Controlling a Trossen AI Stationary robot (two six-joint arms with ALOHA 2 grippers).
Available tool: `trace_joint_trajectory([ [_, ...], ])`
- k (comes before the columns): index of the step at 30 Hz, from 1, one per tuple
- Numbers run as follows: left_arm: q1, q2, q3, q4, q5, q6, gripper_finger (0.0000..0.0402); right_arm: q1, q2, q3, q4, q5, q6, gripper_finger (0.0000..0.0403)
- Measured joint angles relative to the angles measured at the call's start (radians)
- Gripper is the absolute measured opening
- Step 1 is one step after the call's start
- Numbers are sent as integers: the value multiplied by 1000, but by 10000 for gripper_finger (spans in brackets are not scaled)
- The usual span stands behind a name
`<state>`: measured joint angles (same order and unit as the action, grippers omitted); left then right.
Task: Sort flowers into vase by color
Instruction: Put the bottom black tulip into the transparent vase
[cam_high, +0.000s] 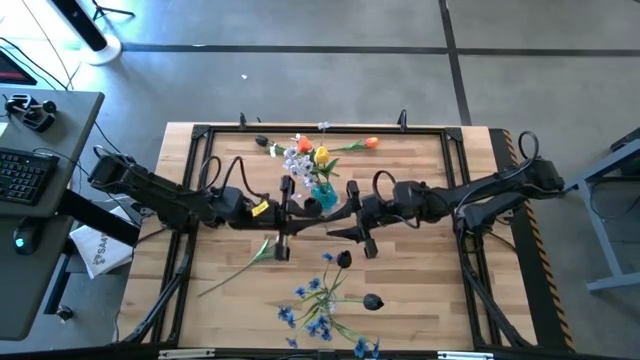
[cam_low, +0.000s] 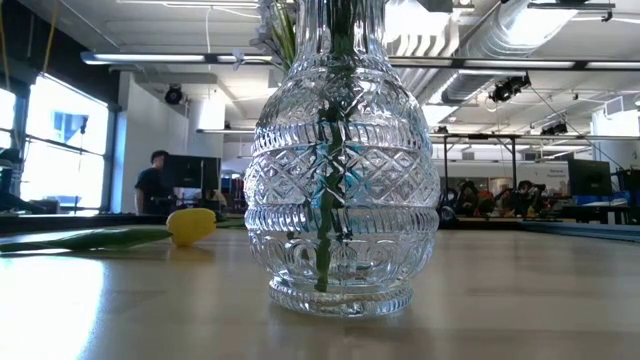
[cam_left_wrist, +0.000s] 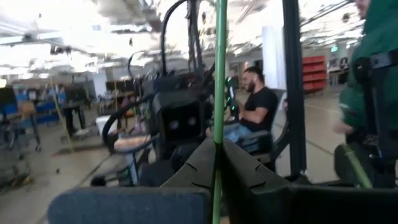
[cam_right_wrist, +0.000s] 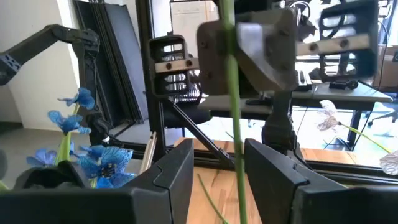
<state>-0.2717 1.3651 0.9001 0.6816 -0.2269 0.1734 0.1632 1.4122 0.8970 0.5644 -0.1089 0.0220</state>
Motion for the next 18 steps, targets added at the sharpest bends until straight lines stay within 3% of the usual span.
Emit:
trace_joint_trajectory([
  [11,23,0,-1,-49,-1,-50,34,-2,3,0,1,56,-31,137],
  [18,23,0,-1,-50,-1,-40,16,-2,3,0,-35,83,-49,137],
])
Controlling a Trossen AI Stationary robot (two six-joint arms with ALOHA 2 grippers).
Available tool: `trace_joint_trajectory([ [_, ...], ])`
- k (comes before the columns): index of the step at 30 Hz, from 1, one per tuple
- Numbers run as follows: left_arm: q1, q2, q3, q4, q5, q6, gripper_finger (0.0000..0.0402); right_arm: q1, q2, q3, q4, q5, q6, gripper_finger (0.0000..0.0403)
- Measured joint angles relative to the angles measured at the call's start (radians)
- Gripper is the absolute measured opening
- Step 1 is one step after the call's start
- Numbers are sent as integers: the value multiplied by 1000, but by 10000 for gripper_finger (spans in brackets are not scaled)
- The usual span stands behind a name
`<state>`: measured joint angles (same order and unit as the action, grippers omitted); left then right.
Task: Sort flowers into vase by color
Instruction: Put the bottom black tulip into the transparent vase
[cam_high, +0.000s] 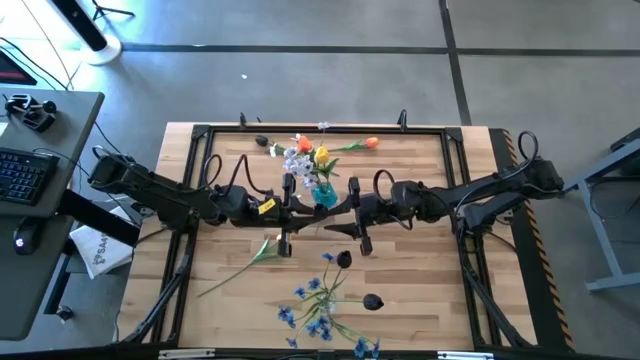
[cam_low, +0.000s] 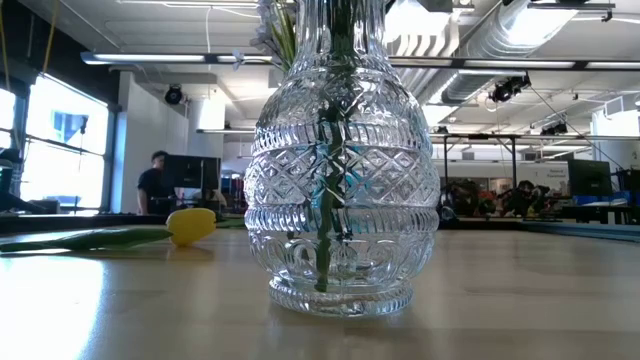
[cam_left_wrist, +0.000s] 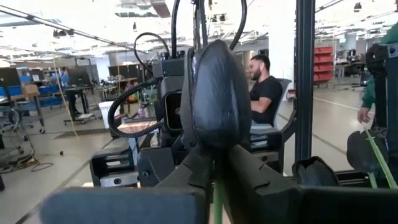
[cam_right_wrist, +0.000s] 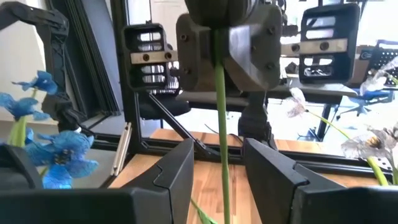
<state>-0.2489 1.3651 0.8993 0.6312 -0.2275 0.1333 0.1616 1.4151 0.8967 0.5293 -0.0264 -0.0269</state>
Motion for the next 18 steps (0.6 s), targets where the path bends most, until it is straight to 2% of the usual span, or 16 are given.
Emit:
trace_joint_trajectory([
  [9,0,8,0,4,11,1,3,-5,90,0,91,1,-43,137],
  [13,0,25,0,4,11,-2,2,-7,124,0,118,50,-45,135],
  [15,0,32,0,1,11,-1,2,-8,126,0,111,53,-45,124],
  [18,0,39,0,0,4,-1,2,-8,115,0,87,52,-45,82],
])
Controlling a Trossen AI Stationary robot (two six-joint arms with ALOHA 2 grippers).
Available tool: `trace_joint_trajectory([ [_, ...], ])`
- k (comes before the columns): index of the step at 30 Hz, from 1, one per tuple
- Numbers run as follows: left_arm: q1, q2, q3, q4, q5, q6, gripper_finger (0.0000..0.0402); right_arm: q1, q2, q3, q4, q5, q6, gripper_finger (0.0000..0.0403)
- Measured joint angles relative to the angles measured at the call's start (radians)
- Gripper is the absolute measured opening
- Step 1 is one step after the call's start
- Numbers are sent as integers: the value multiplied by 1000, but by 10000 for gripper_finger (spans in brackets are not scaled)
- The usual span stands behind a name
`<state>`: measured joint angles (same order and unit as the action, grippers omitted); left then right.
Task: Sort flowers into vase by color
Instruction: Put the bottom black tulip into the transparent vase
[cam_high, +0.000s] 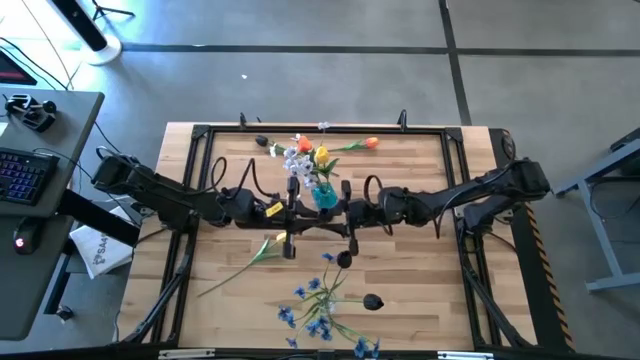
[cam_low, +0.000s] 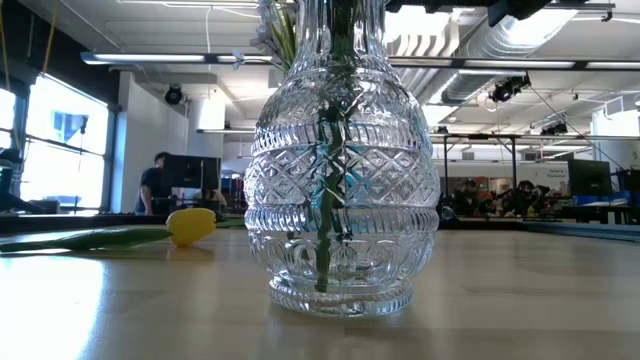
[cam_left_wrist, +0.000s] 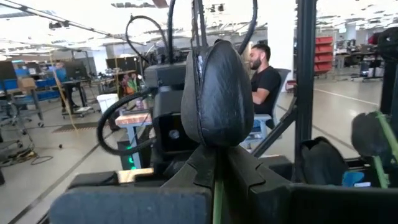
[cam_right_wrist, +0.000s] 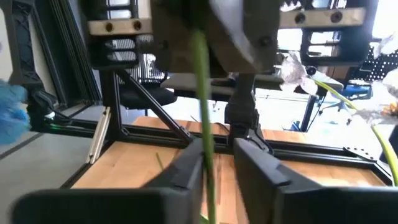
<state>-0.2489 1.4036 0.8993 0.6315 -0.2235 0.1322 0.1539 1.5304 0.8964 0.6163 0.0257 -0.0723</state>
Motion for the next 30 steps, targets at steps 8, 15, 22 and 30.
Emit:
trace_joint_trajectory([
  [8,-1,0,0,0,-23,2,8,11,-34,0,-41,15,1,12],
  [15,-8,-43,0,-119,-22,0,83,39,-89,0,-95,30,17,3],
  [22,-41,-158,0,-392,-118,-58,145,111,-208,0,-112,72,-24,2],
  [30,-133,-243,0,-688,-362,-227,148,278,-329,0,-8,-49,-109,1],
])
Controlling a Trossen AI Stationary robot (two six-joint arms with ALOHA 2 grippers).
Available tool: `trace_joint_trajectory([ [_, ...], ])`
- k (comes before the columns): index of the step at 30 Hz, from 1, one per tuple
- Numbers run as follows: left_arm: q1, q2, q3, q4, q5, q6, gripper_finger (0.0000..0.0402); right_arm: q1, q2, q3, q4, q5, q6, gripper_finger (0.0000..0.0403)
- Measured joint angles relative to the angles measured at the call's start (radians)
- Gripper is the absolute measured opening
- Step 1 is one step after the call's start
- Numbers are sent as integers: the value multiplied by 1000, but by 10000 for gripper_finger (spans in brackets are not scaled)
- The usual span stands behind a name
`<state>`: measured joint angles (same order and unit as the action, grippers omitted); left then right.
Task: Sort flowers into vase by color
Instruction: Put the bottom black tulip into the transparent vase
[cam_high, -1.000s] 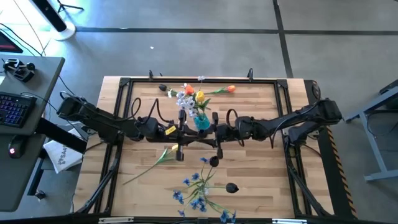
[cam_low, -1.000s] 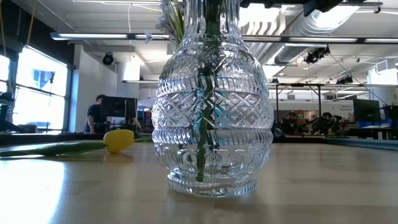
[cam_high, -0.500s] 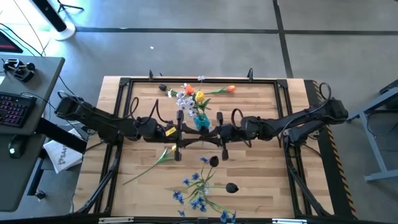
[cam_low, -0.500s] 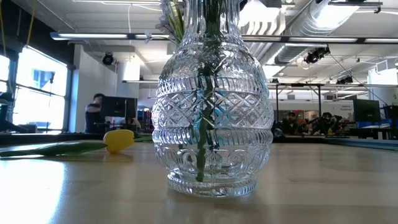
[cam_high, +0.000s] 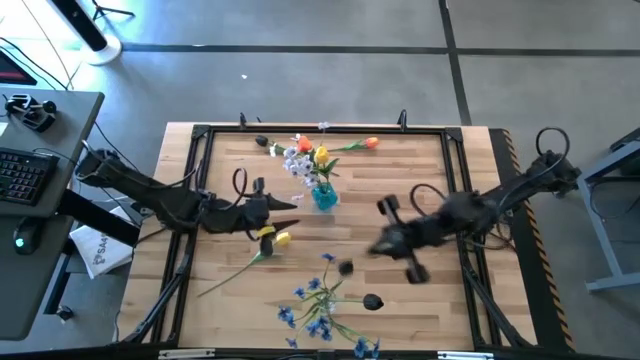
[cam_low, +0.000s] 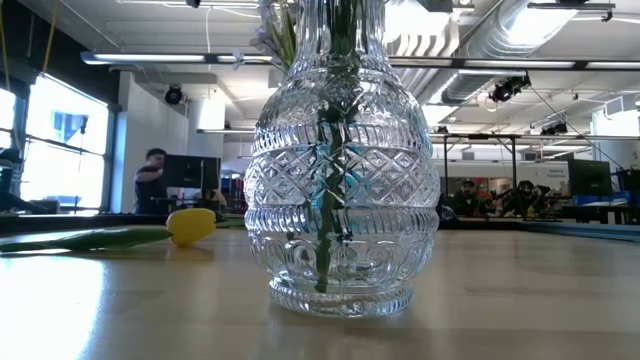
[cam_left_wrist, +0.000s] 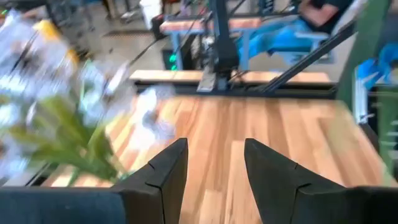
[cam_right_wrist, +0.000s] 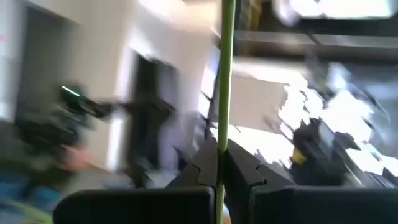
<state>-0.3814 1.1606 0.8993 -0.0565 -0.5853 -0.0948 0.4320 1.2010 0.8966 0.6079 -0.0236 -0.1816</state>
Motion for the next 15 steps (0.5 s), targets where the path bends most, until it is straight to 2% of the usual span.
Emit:
trace_joint_trajectory([
  [4,-40,11,0,-31,-69,-35,147,58,12,0,74,-106,-37,1],
  [10,-68,32,0,-27,-93,-35,147,65,88,0,90,-82,-29,0],
  [15,-68,37,0,-26,-97,-44,147,22,162,0,152,-91,57,0],
])
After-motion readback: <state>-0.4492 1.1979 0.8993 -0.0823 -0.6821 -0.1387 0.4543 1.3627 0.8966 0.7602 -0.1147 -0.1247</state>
